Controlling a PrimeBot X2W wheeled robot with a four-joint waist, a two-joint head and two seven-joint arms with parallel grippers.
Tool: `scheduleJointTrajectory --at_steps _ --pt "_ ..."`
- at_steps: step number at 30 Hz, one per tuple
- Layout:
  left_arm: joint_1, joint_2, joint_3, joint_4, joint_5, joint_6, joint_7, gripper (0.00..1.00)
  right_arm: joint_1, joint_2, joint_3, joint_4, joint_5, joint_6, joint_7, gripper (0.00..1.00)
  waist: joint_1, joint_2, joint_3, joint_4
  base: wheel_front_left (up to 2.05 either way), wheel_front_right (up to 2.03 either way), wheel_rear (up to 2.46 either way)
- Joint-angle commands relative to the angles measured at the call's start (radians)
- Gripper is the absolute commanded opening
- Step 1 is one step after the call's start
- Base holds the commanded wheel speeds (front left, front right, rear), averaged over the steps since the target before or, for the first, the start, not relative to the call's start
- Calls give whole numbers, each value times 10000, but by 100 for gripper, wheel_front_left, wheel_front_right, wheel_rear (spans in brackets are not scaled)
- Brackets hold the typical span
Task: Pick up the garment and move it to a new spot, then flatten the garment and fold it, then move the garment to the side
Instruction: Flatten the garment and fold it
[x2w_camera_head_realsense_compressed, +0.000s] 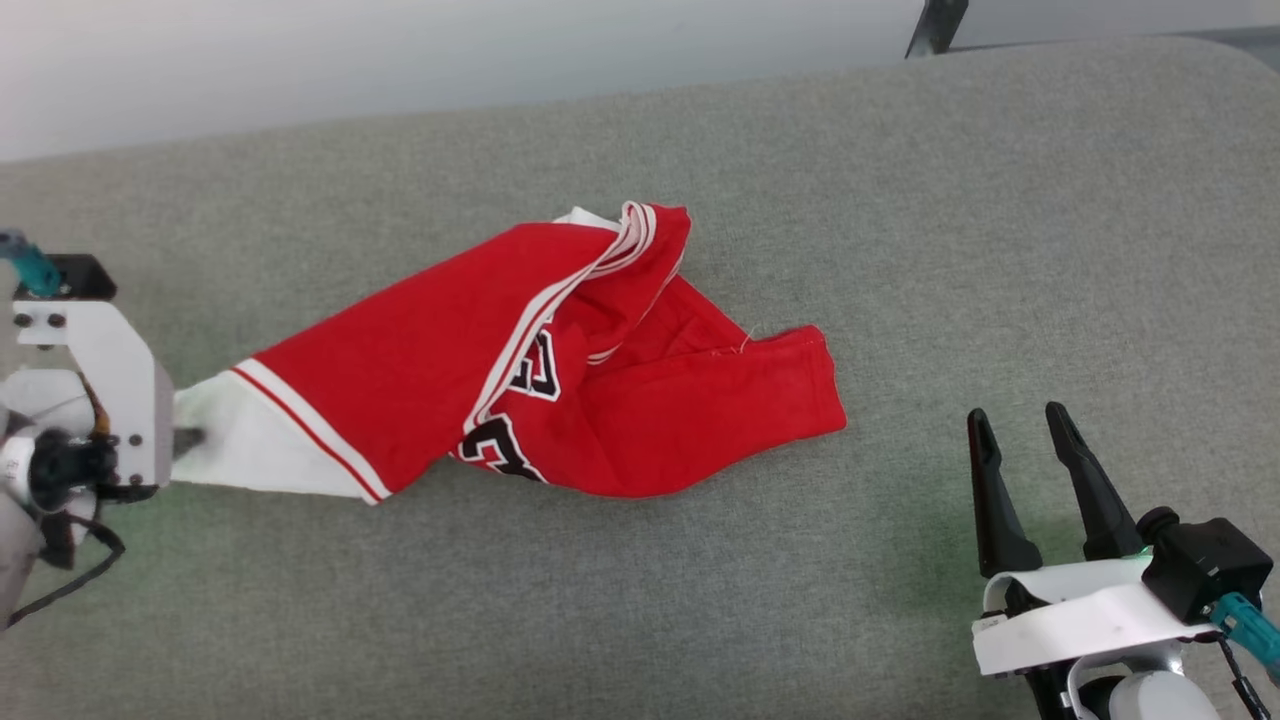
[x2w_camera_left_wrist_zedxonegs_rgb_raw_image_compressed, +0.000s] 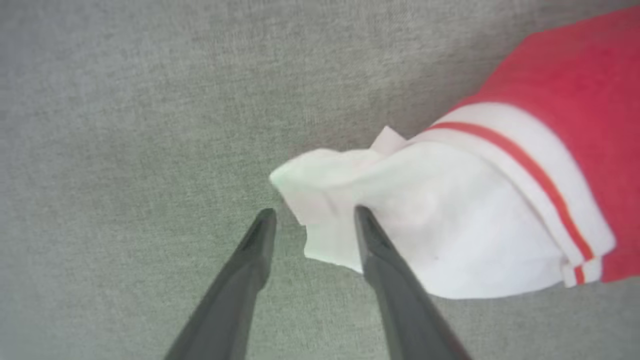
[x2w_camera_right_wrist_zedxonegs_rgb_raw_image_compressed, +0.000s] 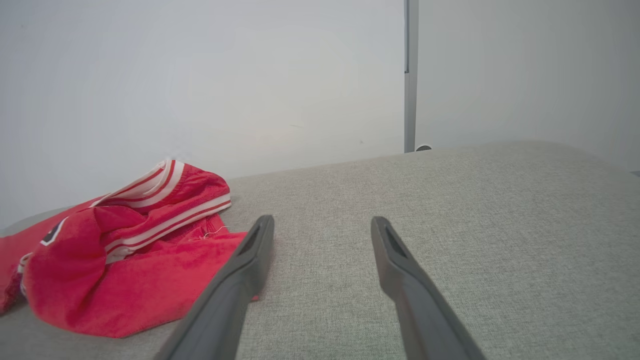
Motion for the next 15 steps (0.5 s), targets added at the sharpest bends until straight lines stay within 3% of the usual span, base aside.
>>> scheduleJointTrajectory --at_steps 1,9,15 --pt "-15 -48 39 0 41 -85 -187 100 141 17 -1 14 -33 -14 -48 100 0 0 -157 96 0 0 0" --pt "532 -325 439 -533 -121 -462 -2188 100 448 17 20 196 -370 -13 -48 100 0 0 -927 569 0 0 0" --pt "1880 -626 649 -1551 -192 -221 -4041 100 790 15 20 281 -548 -14 -24 100 0 0 -1460 1032 0 0 0"
